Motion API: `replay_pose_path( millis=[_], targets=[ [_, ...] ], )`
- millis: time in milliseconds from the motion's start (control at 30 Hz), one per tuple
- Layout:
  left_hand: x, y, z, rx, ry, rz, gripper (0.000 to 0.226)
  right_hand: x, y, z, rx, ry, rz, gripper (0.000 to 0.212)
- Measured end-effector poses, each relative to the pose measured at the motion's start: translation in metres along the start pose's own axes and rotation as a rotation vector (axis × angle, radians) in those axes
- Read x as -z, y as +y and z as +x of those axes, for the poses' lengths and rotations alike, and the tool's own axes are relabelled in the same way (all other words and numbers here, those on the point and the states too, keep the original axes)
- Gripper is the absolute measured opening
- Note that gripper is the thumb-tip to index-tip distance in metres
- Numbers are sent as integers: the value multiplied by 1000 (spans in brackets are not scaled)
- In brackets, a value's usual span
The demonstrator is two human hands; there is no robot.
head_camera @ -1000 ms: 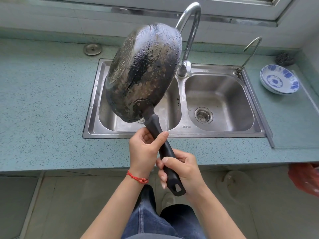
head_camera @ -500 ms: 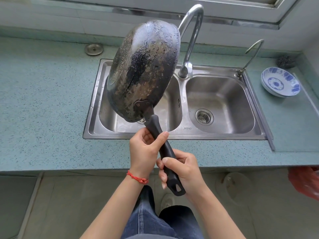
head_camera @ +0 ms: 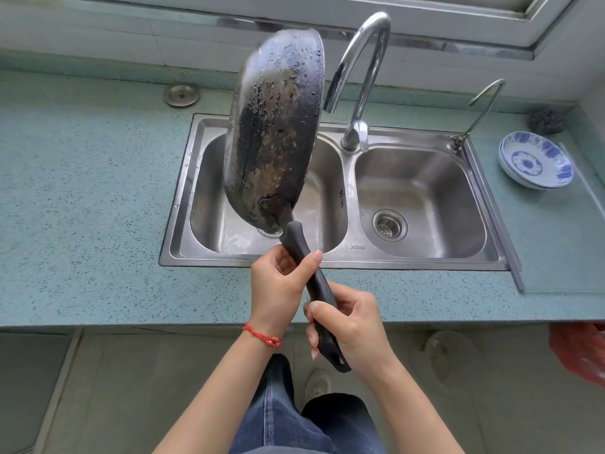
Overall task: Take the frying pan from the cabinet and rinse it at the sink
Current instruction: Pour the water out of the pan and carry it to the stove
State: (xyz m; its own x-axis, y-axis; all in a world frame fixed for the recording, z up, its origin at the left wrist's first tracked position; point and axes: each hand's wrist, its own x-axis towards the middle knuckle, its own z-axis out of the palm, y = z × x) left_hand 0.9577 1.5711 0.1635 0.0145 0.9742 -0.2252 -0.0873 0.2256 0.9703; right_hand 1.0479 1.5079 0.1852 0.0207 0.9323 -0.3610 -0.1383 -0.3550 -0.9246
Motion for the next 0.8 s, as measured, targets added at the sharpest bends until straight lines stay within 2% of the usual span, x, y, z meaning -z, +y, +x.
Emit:
replay_pose_path(
  millis=[167,333,533,733,800],
  targets=[
    [1,6,4,9,-32,-20,51,-5,-5,-1,49,49,-100,7],
    [-1,7,4,106,-23,-19,17,-5,2,-2,77,111,-245,20],
    [-7,1,5,199,59,-69,20,-4,1,-4,67,169,-310,26],
    [-5,-4,5,242,39,-172,26,-5,1,-3,18,206,-324,46],
    [-3,-4,5,229,36,-205,30,-8,-2,-3,7,195,-258,43]
  ],
)
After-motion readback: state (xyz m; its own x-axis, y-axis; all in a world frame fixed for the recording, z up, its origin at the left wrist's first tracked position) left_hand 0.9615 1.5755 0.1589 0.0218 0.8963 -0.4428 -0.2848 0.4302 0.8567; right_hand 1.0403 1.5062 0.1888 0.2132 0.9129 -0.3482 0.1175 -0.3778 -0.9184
